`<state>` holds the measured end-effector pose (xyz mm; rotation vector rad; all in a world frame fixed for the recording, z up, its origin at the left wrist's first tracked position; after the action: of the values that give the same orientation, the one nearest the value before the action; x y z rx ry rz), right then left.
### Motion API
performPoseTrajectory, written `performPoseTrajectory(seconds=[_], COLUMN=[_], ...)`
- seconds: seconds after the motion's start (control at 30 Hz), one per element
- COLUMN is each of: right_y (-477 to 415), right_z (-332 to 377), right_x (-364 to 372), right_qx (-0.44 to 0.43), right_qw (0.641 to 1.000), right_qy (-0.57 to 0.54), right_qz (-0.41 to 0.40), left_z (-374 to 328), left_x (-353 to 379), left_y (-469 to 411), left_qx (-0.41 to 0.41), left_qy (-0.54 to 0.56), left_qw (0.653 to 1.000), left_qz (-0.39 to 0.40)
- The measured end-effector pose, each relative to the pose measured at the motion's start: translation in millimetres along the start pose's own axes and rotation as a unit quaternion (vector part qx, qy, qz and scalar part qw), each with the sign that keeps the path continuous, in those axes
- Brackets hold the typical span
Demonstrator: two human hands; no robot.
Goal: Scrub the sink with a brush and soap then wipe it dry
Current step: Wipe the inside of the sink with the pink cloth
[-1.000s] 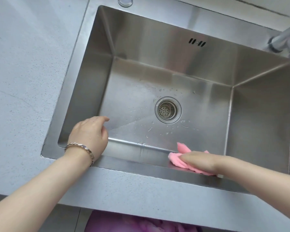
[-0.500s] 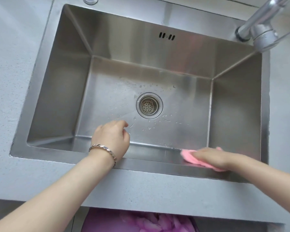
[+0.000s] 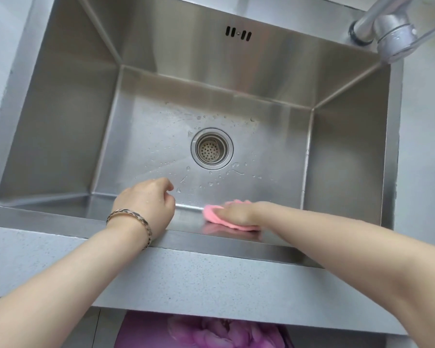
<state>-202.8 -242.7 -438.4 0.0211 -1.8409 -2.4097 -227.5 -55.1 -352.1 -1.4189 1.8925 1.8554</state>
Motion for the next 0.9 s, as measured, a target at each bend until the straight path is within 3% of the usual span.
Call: performPoseTrajectory(seconds=[0.07,0.17,0.3,0.33,0.37,0.4,0.43,0.47,0.5,0.6,0.67,0.83,0.9], right_y=[10,44,64,73,81,88,95,96,101,104,108,126,143], right_z=[-66,-113,-73,-68,-66,-75,-80,-88,-90,-123,-130,-130,-119], right_x=[-2,-5,-6,-5,3,0,-7,3,2,-5,-17,-100,-165], right_qx=[0.09,0.132,0.004,-0.037,-0.087,-0.069,-0.079,-0.098,-0.064,0.025,0.114,0.275,0.325], right_qw=[0.99,0.979,0.983,0.993,0.994,0.963,0.975,0.994,0.981,0.917,0.865,0.798,0.749], right_qy=[0.111,0.151,0.18,0.112,-0.062,-0.258,-0.197,0.017,0.18,0.391,0.477,0.486,0.465], right_qz=[-0.001,-0.032,-0.013,-0.01,0.005,-0.039,-0.069,-0.044,-0.043,-0.079,-0.108,-0.225,-0.343], left_z=[-1,-3,-8,-12,-20,-27,-40,-51,-63,-98,-114,-130,-133], left_x=[1,0,-2,-2,-4,-4,-5,-7,-8,-20,-31,-63,-76], left_y=[1,3,3,1,-2,-4,-8,-11,-14,-33,-50,-77,-86], left_qx=[0.002,0.008,0.005,0.007,0.014,0.023,0.04,0.056,0.074,0.149,0.188,0.212,0.208], left_qy=[0.001,-0.005,-0.022,-0.025,-0.028,-0.029,-0.031,-0.036,-0.043,-0.054,-0.04,-0.05,-0.061], left_qw=[1.0,1.0,1.0,0.999,0.999,0.999,0.999,0.998,0.996,0.987,0.979,0.963,0.957], left_qz=[0.003,0.011,0.02,0.02,0.019,0.019,0.019,0.018,0.013,-0.036,-0.074,-0.158,-0.191])
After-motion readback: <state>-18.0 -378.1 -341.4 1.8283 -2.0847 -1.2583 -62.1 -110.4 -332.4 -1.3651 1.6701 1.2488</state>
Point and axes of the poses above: each hand's wrist, its own y-axis away from the middle knuckle, its own x-axis out of the palm, z = x × y, the point moved 6 cm from there along -y, towards the middle knuckle, and after that the axes turned 11 degrees about z, right-handed, at the moved point
